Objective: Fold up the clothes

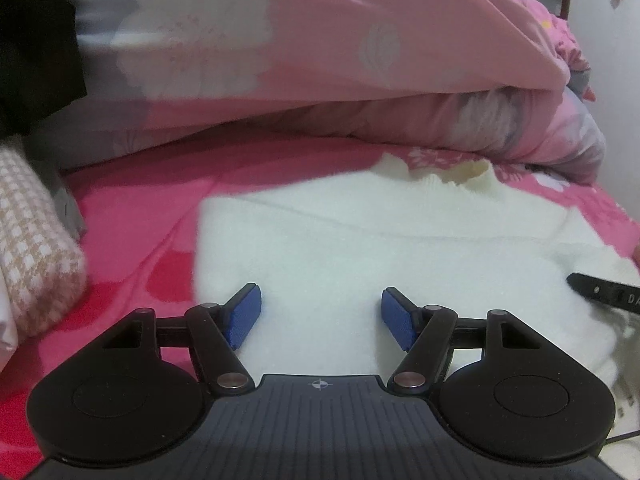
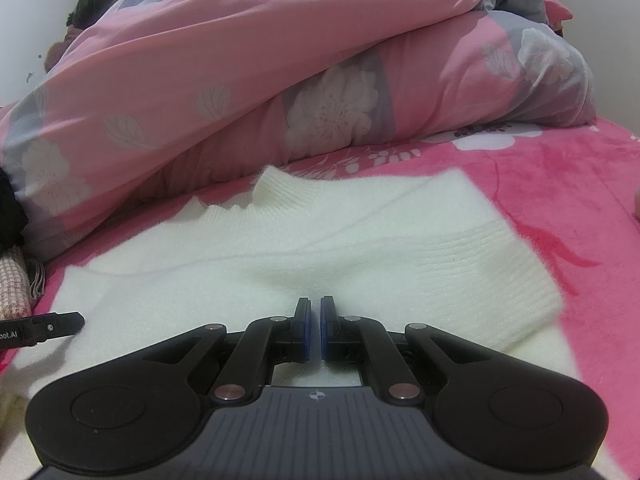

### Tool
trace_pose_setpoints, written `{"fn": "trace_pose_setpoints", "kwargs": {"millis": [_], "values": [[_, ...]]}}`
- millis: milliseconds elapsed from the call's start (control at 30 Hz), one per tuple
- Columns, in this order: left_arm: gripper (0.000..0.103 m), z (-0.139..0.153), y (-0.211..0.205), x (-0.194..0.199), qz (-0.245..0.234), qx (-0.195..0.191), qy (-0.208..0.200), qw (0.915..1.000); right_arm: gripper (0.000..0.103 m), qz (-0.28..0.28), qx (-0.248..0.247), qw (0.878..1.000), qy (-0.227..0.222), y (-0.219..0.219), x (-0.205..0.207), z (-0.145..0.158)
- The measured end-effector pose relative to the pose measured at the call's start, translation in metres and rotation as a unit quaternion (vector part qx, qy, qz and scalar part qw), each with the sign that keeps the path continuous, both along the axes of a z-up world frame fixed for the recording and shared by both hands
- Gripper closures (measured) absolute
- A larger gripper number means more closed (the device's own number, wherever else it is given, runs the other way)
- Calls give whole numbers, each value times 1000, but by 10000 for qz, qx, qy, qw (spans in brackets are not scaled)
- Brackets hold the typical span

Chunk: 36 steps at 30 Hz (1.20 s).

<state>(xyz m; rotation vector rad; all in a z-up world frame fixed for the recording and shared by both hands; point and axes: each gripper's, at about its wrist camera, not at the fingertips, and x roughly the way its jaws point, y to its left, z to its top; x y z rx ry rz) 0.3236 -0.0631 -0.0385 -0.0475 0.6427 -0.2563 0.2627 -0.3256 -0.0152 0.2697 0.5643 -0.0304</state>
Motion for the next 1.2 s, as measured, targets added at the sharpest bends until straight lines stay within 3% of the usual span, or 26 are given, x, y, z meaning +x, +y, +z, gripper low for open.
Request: {"fn": "trace_pose_setpoints", "kwargs": {"millis": [1200], "values": [[32, -3, -3, -4, -3, 98, -123, 9999, 100, 6, 11, 10000, -5, -1, 1, 0]]}}
